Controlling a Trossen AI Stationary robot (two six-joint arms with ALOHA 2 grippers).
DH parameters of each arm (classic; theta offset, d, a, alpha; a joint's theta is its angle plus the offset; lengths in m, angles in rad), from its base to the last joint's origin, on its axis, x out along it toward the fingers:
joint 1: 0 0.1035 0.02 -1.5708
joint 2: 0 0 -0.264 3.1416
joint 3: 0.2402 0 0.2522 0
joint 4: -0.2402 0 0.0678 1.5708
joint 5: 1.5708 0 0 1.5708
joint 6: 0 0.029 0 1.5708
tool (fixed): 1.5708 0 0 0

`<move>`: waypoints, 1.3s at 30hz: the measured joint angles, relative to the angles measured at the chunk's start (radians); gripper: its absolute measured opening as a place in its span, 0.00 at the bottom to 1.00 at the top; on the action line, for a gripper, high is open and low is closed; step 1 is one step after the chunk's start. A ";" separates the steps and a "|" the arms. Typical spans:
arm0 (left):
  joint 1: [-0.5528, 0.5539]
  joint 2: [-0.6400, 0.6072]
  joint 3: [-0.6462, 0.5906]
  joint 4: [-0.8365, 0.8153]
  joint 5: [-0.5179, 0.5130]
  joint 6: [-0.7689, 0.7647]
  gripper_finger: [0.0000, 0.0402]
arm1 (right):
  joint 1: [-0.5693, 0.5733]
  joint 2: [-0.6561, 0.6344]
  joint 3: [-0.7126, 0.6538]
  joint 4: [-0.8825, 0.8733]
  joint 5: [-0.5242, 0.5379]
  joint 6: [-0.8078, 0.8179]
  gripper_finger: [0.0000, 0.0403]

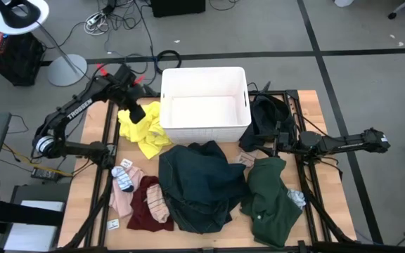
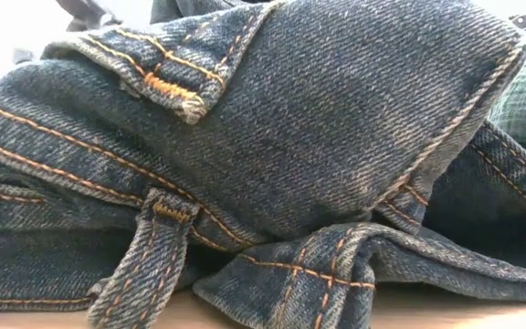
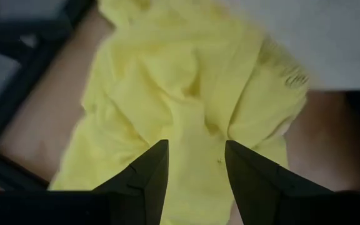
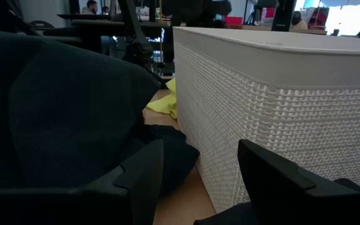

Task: Sort clothes
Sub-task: Put the yellow shirt into the white laundry bin

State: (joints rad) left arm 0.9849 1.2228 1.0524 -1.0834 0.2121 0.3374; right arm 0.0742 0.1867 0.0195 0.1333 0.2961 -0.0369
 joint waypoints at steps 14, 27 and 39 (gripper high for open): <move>0.010 0.003 -0.203 0.297 -0.033 -0.026 0.40 | 0.000 0.000 0.000 0.000 0.000 0.000 0.52; 0.010 0.047 -0.345 0.420 -0.071 -0.047 0.41 | 0.000 0.001 0.000 0.000 0.000 0.000 0.52; 0.008 0.267 -0.343 0.485 -0.079 -0.304 0.37 | 0.000 0.001 0.000 0.000 0.000 0.000 0.51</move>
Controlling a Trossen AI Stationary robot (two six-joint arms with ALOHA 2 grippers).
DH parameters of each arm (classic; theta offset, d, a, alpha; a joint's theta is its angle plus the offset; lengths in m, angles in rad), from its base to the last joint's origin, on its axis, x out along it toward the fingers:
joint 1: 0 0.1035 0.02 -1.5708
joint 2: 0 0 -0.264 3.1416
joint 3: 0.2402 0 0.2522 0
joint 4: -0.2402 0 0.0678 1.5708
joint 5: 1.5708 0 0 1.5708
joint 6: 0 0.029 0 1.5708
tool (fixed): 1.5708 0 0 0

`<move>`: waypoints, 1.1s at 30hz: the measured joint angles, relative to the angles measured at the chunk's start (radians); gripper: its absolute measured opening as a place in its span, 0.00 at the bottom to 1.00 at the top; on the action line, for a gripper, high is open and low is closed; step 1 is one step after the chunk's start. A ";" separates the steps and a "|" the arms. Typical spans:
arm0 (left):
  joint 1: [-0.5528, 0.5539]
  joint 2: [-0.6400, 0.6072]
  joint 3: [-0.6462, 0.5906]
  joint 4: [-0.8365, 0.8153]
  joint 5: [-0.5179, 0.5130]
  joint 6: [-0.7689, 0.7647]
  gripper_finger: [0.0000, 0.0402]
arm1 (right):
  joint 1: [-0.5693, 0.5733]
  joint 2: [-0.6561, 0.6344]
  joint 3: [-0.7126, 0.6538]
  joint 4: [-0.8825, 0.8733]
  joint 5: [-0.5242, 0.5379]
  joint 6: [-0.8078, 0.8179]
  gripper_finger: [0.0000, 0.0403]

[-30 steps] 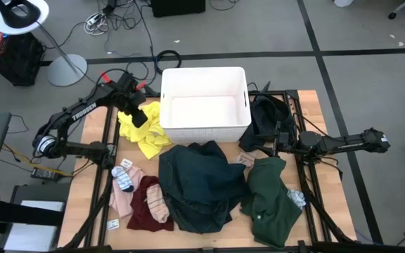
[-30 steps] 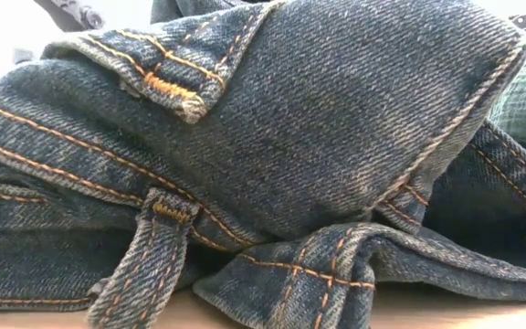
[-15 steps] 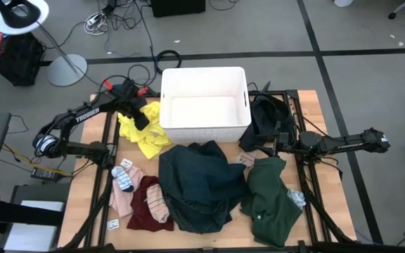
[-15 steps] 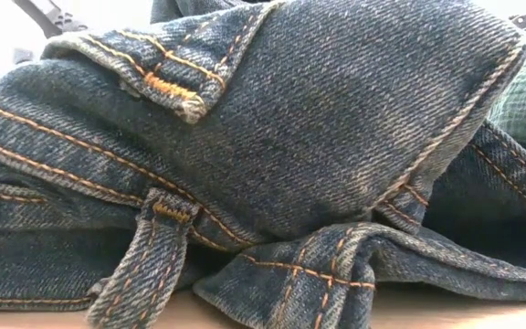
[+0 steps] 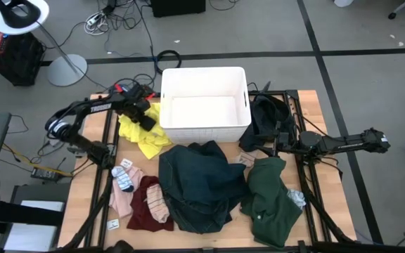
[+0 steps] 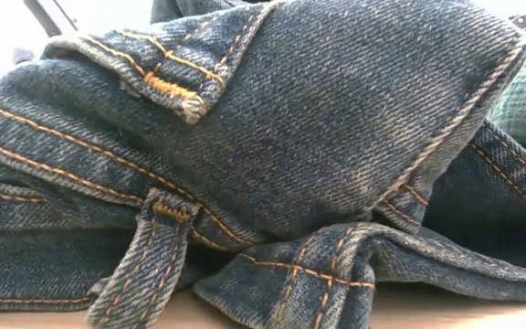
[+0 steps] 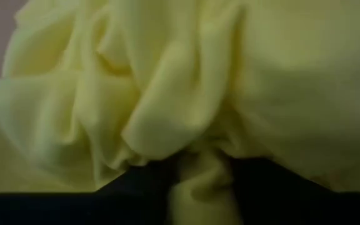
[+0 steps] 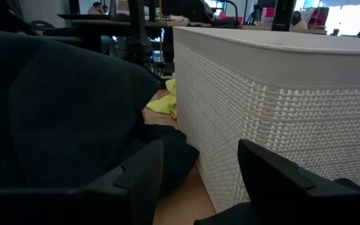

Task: Sort clothes
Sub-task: Put the yellow shirt into the white laundry bin

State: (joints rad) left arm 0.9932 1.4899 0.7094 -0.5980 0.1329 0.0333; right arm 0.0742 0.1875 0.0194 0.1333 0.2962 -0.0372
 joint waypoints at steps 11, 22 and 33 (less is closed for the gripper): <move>-0.005 -0.019 0.086 -0.116 -0.019 -0.141 0.02 | 0.000 0.000 0.000 0.001 0.000 0.000 0.52; -0.020 -0.243 0.269 -0.418 -0.106 -0.123 0.01 | 0.000 0.000 0.000 0.005 0.000 0.000 0.52; -0.047 -0.457 0.518 -0.607 -0.169 -0.200 0.00 | 0.000 0.000 0.000 0.006 -0.001 0.000 0.52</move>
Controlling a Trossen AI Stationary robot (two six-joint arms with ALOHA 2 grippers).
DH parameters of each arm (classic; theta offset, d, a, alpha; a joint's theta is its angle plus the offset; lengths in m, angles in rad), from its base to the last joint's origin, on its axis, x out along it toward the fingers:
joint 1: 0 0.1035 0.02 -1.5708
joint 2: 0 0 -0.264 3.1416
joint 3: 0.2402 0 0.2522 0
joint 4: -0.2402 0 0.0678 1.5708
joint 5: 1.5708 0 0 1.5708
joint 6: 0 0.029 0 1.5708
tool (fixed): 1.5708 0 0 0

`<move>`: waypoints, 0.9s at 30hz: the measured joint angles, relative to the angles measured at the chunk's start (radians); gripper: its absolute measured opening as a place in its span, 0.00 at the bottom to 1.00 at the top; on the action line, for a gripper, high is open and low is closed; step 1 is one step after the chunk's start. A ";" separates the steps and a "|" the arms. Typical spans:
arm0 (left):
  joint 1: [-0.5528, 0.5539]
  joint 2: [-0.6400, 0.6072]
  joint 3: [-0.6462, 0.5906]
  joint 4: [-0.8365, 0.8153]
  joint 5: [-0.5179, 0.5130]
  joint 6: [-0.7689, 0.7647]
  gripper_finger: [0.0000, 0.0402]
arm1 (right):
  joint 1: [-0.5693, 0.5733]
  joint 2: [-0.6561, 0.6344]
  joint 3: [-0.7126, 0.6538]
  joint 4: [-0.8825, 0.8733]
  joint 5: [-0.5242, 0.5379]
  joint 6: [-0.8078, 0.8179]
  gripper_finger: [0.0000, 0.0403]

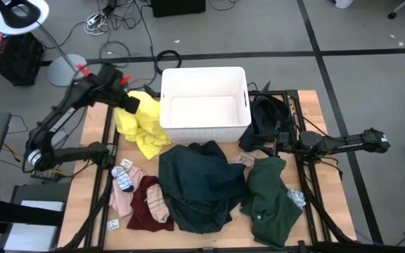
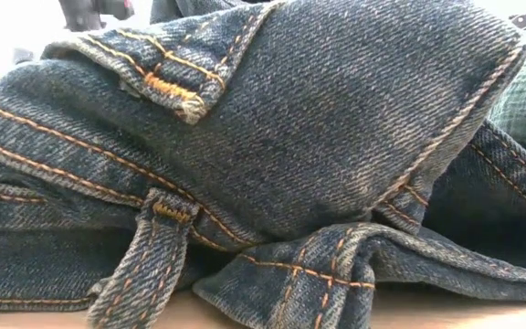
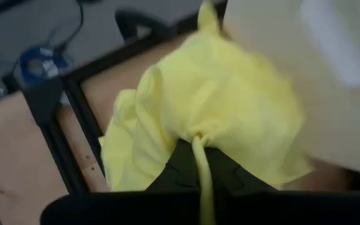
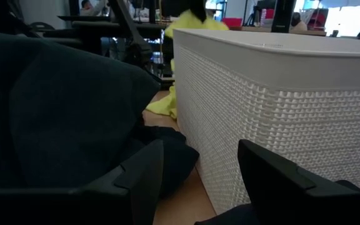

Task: Sort clothes
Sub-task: Put the yellow shirt into the white laundry bin

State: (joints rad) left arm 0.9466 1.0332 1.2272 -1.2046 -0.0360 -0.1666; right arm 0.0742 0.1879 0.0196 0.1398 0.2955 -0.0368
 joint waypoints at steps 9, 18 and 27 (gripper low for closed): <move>0.000 -0.012 0.314 -0.076 0.024 -0.002 0.00 | 0.000 0.000 0.000 0.000 0.000 0.000 0.52; -0.001 -0.011 0.514 0.091 0.185 -0.026 0.00 | 0.000 0.000 0.000 0.000 0.000 0.000 0.52; -0.001 0.040 0.583 0.403 0.323 -0.170 0.00 | 0.000 0.000 0.000 0.000 0.000 0.000 0.52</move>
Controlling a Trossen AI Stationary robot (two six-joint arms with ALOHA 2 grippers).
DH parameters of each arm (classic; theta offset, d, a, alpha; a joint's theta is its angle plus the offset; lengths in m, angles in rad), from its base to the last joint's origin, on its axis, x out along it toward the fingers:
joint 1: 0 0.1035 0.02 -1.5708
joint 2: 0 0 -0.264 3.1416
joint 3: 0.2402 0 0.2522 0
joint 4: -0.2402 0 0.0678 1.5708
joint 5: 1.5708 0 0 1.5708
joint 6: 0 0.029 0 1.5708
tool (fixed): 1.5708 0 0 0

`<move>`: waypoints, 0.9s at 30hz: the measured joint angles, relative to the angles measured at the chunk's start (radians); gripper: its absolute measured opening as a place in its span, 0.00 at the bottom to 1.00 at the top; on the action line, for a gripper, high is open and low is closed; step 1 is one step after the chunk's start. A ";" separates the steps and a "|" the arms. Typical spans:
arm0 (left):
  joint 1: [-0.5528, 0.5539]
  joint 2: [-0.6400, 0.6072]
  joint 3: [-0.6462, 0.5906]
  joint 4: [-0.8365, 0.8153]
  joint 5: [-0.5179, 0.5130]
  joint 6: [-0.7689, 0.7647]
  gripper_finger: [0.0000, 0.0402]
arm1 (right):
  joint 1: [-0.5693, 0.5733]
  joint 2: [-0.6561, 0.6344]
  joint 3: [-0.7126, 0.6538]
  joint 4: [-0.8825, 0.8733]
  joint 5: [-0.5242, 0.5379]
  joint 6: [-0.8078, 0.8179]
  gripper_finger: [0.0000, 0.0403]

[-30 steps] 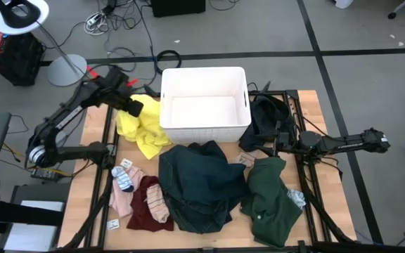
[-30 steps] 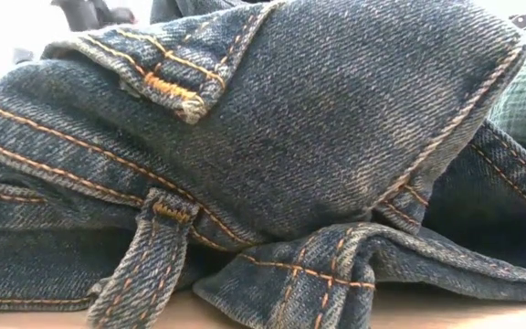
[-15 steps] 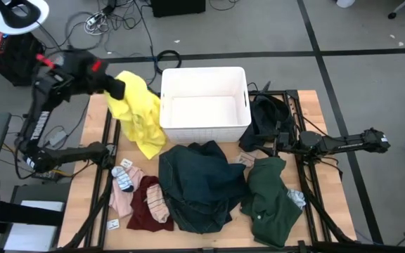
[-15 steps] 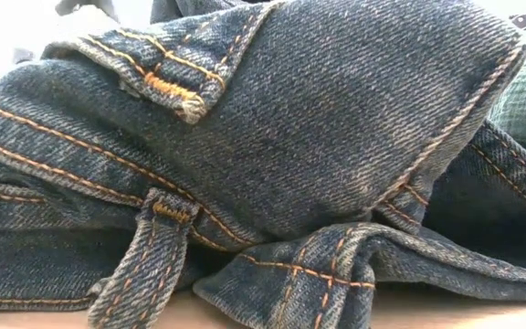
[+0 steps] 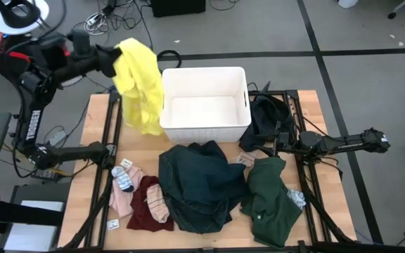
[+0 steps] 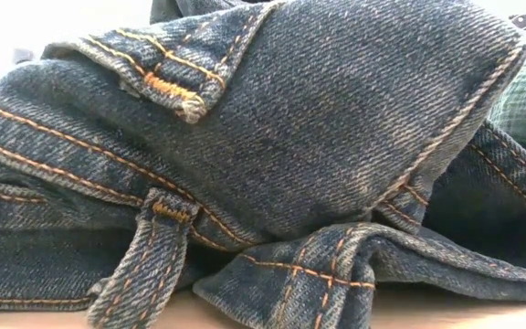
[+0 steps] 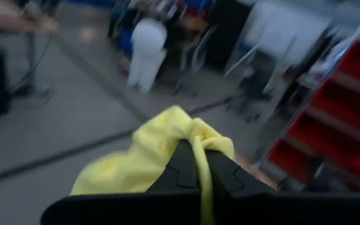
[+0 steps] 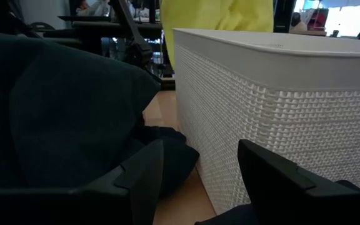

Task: Sort clothes
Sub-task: Put the yellow shirt into the white laundry bin

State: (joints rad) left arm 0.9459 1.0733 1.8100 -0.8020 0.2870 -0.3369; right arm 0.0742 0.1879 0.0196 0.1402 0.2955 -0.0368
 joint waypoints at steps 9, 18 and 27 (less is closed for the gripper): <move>-0.003 0.101 0.100 0.334 0.205 -0.194 0.00 | 0.000 0.000 0.000 0.000 0.000 0.000 0.52; -0.087 0.263 0.196 0.645 0.264 -0.385 0.00 | 0.000 0.000 0.000 0.000 0.000 0.000 0.52; -0.183 0.477 0.342 0.878 0.363 -0.587 0.00 | 0.000 0.000 0.000 0.000 0.000 0.000 0.52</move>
State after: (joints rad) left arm 0.7625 1.5502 2.1517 0.0758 0.6501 -0.9242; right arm 0.0742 0.1879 0.0196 0.1402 0.2954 -0.0368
